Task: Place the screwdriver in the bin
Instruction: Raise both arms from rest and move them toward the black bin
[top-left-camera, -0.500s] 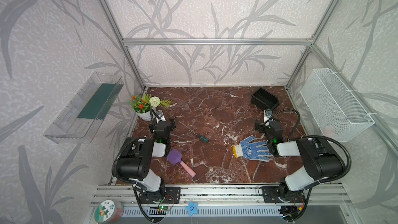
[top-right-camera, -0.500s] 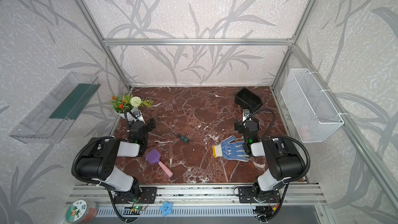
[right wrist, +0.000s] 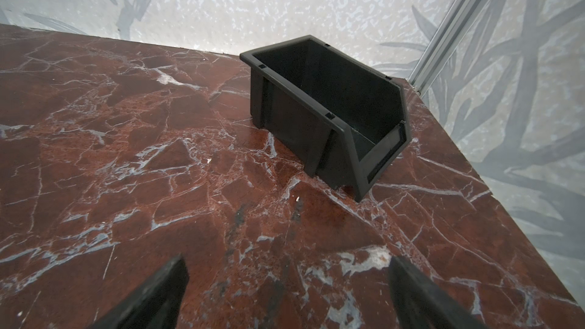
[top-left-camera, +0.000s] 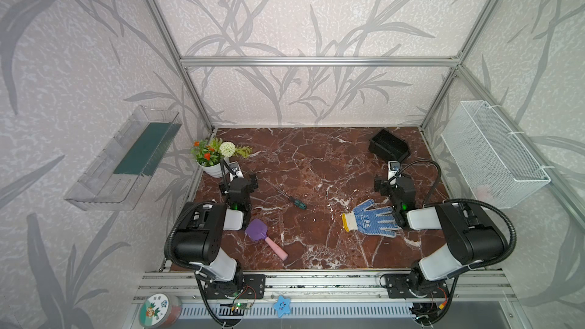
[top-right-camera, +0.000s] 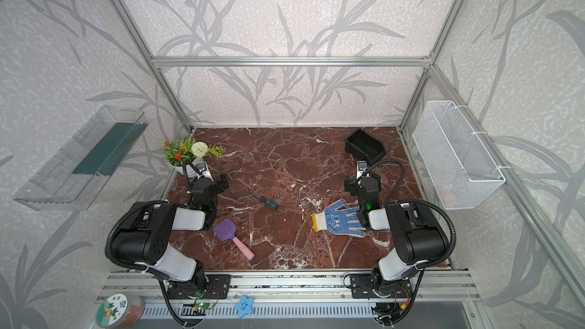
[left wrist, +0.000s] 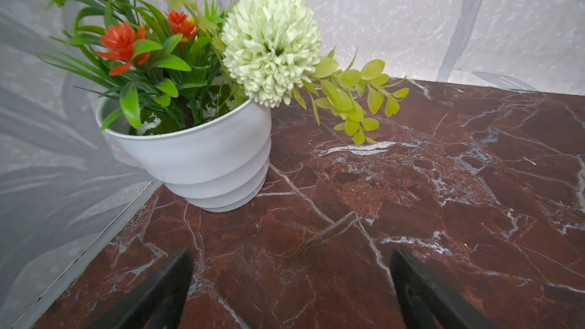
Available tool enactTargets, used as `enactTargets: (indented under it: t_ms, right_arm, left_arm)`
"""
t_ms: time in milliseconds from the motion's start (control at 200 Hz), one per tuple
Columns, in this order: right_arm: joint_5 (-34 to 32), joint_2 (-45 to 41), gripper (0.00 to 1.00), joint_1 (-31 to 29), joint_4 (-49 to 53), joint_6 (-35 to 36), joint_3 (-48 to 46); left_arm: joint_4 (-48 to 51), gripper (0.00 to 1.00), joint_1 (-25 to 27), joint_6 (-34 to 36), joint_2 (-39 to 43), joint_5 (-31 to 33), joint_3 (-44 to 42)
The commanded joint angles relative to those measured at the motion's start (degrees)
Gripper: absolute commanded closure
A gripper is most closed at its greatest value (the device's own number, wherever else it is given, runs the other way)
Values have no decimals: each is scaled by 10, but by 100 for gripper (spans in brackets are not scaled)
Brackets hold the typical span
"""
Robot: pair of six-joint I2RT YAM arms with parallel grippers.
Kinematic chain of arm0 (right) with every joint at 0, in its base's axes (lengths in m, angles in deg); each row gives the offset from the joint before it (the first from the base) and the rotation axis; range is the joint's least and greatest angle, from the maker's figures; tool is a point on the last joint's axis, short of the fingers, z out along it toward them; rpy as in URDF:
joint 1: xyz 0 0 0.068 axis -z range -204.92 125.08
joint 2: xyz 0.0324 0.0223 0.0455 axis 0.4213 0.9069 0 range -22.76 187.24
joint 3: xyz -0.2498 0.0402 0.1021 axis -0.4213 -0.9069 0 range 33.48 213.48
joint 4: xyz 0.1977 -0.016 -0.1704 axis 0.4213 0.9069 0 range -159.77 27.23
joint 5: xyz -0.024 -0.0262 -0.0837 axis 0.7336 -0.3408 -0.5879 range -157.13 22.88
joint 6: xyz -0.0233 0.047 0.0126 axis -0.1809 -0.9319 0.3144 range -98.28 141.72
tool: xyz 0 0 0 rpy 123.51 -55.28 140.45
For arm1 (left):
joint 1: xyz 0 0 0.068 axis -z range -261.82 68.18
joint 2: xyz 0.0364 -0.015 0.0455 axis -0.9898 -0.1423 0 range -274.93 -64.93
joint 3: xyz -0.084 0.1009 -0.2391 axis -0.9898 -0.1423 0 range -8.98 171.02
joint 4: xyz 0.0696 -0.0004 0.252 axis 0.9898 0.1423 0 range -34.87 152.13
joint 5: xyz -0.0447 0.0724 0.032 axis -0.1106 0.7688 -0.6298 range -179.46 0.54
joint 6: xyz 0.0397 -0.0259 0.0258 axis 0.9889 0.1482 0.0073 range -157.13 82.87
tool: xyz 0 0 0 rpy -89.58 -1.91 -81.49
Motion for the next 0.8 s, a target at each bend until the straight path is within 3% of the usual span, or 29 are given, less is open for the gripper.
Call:
enactTargets:
  t_ms: [0, 655, 685, 795]
  right_arm:
    - [1, 2, 1, 1, -18, 4, -3]
    - [-5, -1, 1, 0, -23, 4, -5]
    - [-17, -14, 1, -3, -20, 4, -8]
    - [-46, -126, 1, -6, 101, -6, 5]
  left_arm:
    - [-7, 1, -3, 3, -2, 6, 1]
    - [-15, 1, 1, 4, -1, 24, -2]
    - [-11, 1, 8, 2, 4, 51, -3]
    - [-34, 1, 17, 15, 21, 40, -23]
